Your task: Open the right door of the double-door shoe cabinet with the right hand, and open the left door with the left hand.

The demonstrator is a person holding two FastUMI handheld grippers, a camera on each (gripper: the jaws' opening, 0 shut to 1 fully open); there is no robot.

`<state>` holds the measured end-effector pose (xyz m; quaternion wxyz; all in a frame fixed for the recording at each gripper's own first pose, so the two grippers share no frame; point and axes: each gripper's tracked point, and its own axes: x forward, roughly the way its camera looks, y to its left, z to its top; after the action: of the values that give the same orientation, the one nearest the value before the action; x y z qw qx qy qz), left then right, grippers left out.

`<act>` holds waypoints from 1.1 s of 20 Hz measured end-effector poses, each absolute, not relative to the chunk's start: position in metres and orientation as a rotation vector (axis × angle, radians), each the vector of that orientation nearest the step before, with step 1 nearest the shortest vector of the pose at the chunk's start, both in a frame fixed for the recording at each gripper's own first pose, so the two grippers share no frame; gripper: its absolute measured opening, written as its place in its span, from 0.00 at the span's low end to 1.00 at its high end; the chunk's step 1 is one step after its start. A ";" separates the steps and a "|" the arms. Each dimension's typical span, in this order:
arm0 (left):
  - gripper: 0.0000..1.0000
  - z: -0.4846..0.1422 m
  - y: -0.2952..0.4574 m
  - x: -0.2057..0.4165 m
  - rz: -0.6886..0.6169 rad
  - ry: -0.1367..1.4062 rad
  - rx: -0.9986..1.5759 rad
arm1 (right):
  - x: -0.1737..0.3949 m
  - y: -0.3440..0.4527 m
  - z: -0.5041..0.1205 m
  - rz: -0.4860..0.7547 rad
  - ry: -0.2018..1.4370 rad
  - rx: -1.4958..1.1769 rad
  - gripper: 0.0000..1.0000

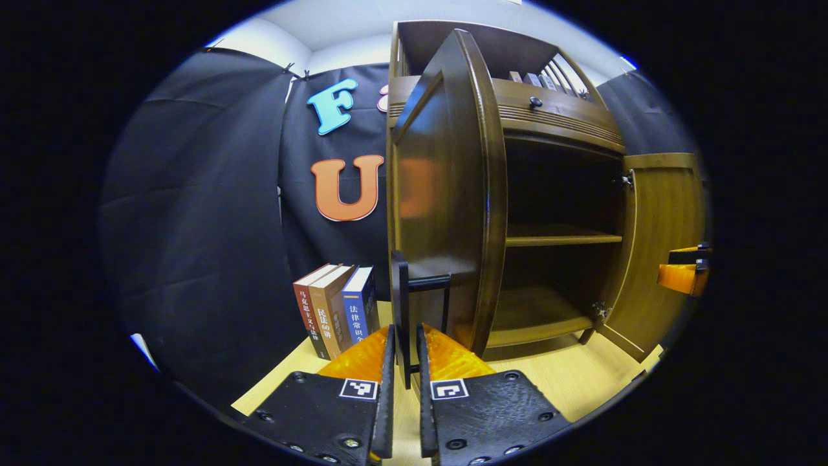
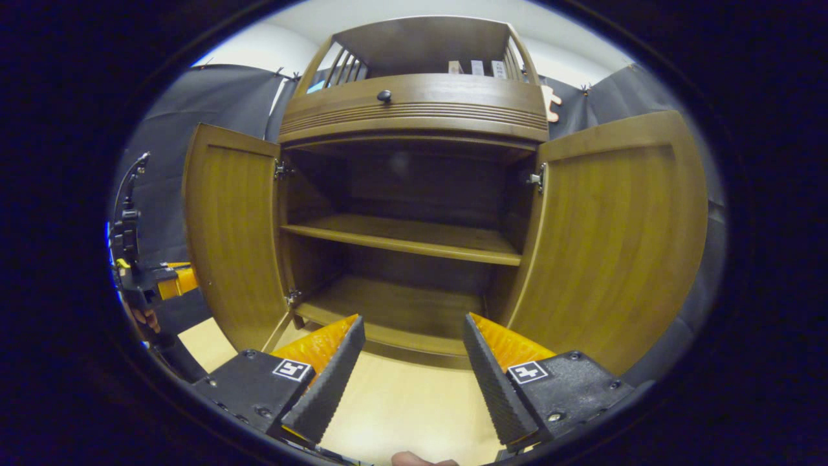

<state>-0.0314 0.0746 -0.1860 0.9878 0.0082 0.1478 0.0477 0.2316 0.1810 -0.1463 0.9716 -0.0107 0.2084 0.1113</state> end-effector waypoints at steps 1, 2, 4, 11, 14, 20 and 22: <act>0.15 -0.186 0.082 -0.034 0.106 0.299 0.010 | 0.233 0.185 -0.147 0.231 0.420 -0.026 0.96; 0.15 -0.186 0.089 -0.036 0.118 0.303 0.010 | 0.235 0.189 -0.146 0.236 0.419 -0.028 0.96; 0.14 -0.187 0.106 -0.042 0.148 0.307 0.037 | 0.237 0.196 -0.146 0.245 0.420 -0.029 0.96; 0.12 -0.184 0.129 -0.052 0.159 0.317 0.015 | 0.245 0.203 -0.140 0.233 0.403 -0.021 0.96; 0.12 -0.180 0.148 -0.061 0.198 0.314 0.051 | 0.246 0.198 -0.140 0.212 0.403 -0.019 0.96; 0.13 -0.148 0.167 -0.081 0.290 0.247 0.012 | 0.247 0.190 -0.135 0.163 0.402 0.032 0.96; 0.13 -0.128 0.156 -0.083 0.280 0.207 0.024 | 0.246 0.188 -0.128 0.158 0.386 0.035 0.96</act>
<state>-0.0833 0.1557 -0.1280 0.9848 0.0117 0.1028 0.1392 0.2457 0.1875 -0.1275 0.9782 0.0172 0.1917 0.0785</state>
